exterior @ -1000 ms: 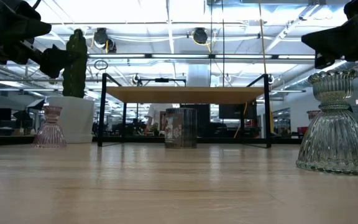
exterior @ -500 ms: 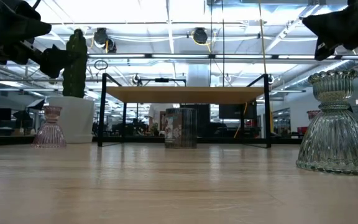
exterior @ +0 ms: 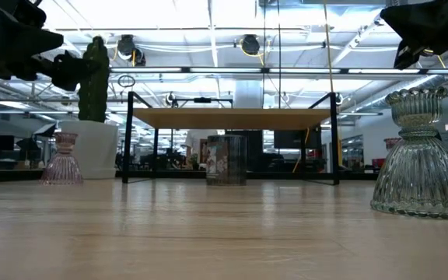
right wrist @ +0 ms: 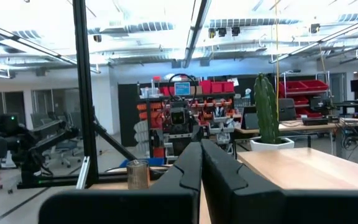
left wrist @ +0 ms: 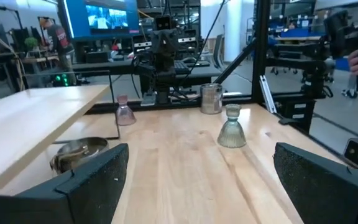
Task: Pick & Place candle stick holders
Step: Put the orange scented candle on the shelf
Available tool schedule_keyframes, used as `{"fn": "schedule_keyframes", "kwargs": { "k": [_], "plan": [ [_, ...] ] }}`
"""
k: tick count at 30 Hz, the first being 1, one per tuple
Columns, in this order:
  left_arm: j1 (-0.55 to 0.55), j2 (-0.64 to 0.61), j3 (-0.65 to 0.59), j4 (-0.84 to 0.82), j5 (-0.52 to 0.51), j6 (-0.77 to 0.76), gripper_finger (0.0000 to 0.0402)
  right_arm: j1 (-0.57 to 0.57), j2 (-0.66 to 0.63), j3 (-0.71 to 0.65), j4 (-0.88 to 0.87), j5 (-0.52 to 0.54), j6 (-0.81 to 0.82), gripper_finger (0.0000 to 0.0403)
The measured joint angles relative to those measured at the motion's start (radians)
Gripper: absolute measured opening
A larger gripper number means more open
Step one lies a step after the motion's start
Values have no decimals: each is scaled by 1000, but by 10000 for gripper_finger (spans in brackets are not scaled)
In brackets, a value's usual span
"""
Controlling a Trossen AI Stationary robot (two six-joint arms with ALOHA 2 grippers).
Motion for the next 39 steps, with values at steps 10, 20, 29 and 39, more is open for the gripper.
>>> {"fn": "schedule_keyframes", "kwargs": {
  "k": [10,20,29,39],
  "plan": [
    [0,0,2,308,-26,-213,395,0,0,0,0,0,0,0],
    [-29,57,206,-53,-59,-399,395,0,0,0,5,0,0,0],
    [-79,311,478,-352,-56,-554,395,0,0,0,18,0,0,0],
    [-143,630,799,-746,106,-899,395,0,0,0,18,0,0,0]
  ]
}}
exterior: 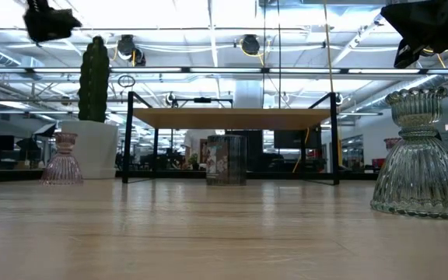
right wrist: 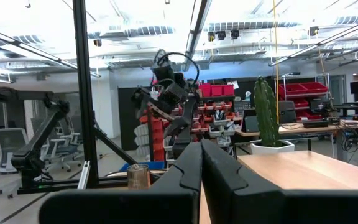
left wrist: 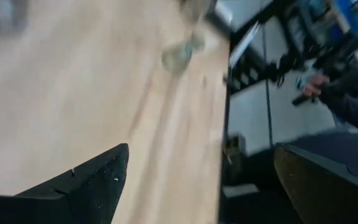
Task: Pick & Place candle stick holders
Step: Put the orange scented candle on the shelf
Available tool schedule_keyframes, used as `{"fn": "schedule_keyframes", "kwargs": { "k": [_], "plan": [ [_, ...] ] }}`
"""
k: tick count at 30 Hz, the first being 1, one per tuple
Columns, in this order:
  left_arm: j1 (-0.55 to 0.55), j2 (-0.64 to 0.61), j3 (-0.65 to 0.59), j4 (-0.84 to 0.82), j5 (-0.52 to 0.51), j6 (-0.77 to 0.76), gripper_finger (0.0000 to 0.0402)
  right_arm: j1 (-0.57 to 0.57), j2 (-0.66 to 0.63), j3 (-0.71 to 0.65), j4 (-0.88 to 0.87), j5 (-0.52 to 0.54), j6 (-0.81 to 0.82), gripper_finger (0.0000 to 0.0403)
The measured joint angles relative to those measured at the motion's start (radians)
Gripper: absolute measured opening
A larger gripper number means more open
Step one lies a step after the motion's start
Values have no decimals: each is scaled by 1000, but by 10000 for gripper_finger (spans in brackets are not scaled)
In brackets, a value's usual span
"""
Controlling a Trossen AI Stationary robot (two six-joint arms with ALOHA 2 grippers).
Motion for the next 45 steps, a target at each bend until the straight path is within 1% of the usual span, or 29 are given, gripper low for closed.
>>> {"fn": "schedule_keyframes", "kwargs": {
  "k": [4,8,10,12,15,18,20,24,25,27,29,33,40,45],
  "plan": [
    [-33,84,82,-114,101,-156,395,0,0,0,0,0,0,0],
    [-61,119,102,-151,226,-309,395,0,0,0,0,0,0,0],
    [-74,123,102,-150,284,-346,395,0,0,0,0,0,0,0],
    [-87,123,102,-143,318,-345,395,0,0,0,0,0,0,0],
    [-100,123,102,-127,319,-317,395,0,0,0,0,0,0,0],
    [-104,123,102,-117,294,-292,395,0,0,0,0,0,0,0],
    [-104,123,102,-114,250,-282,395,0,0,0,0,0,0,0],
    [-103,123,102,-113,126,-291,395,0,0,0,0,0,0,0],
    [-103,123,102,-113,104,-299,395,0,0,0,0,0,0,0],
    [-103,123,102,-113,93,-314,395,0,0,0,0,0,0,0],
    [-103,123,102,-121,93,-329,395,0,0,0,0,0,0,0],
    [-103,123,102,-138,109,-425,395,0,0,0,0,0,0,0],
    [-103,123,102,-145,221,-497,395,0,0,0,0,0,-3,0],
    [-103,123,102,-196,297,-552,395,0,0,0,0,0,-3,0]
  ]
}}
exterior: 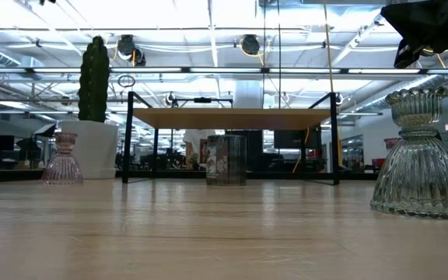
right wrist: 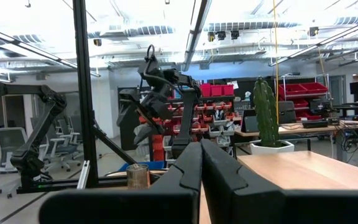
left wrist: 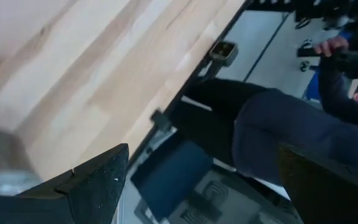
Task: Pick & Place candle stick holders
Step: Put the orange scented candle on the shelf
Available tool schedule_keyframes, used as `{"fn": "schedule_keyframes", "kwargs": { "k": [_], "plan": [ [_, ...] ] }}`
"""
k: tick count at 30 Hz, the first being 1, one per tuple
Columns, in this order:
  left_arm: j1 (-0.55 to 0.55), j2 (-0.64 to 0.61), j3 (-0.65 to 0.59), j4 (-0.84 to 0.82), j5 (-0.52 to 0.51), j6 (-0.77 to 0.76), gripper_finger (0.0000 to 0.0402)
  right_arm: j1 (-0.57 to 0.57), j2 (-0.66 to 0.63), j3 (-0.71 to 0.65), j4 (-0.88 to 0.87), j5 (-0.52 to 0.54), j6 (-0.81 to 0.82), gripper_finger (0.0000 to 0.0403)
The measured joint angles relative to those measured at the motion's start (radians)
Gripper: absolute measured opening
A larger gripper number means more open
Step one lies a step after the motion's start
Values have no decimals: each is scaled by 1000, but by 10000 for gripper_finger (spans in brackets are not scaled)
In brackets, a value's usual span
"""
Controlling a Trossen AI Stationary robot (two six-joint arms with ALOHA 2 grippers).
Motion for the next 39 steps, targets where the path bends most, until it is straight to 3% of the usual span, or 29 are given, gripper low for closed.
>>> {"fn": "schedule_keyframes", "kwargs": {
  "k": [18,27,32,39],
  "plan": [
    [-11,0,0,-263,-57,-245,395,0,0,0,0,0,0,0],
    [-135,0,0,-490,-126,-394,395,0,0,0,0,0,0,0],
    [-202,31,0,-505,-200,-439,395,0,0,0,-1,0,0,0],
    [-272,151,0,-505,-194,-424,395,0,0,0,-1,1,0,0]
  ]
}}
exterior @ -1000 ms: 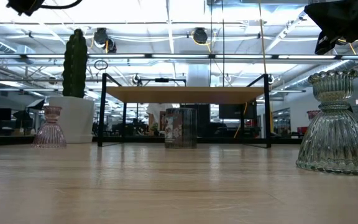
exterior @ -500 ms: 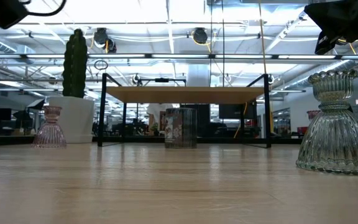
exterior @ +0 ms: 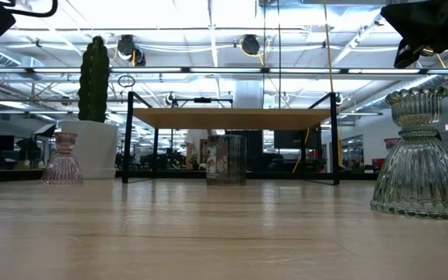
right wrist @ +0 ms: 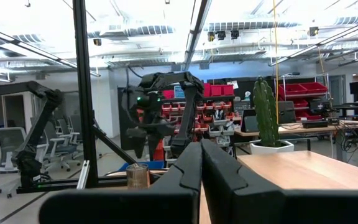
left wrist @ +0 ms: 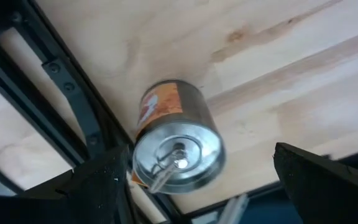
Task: Pick & Place candle stick holders
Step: Put the orange scented candle on the shelf
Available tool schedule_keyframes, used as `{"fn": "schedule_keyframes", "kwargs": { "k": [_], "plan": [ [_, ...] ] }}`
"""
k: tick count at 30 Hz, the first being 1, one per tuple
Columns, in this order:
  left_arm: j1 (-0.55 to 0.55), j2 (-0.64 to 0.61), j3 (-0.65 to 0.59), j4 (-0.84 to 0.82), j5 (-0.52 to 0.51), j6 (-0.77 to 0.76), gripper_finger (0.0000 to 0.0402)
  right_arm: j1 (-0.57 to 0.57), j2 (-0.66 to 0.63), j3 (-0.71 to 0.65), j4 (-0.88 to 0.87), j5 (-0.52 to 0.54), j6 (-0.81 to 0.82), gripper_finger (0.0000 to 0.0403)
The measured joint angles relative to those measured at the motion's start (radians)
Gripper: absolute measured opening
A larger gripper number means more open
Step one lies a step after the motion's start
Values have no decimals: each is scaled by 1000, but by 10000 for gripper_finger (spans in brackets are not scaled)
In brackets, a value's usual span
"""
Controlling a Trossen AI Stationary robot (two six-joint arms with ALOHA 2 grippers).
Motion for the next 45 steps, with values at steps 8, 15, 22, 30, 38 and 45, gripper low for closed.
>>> {"fn": "schedule_keyframes", "kwargs": {
  "k": [8,15,22,30,38,45],
  "plan": [
    [-50,85,0,3,35,-27,395,0,0,0,0,0,2,0],
    [-74,105,0,8,36,-46,395,0,0,0,0,0,3,0],
    [-78,104,0,41,20,-43,395,0,0,0,0,0,3,0],
    [-78,104,0,40,0,-42,395,0,0,0,0,0,3,0],
    [-78,110,0,46,0,-16,395,0,0,0,0,0,3,0],
    [-99,130,-33,95,0,-17,395,0,0,0,0,0,3,0]
  ]
}}
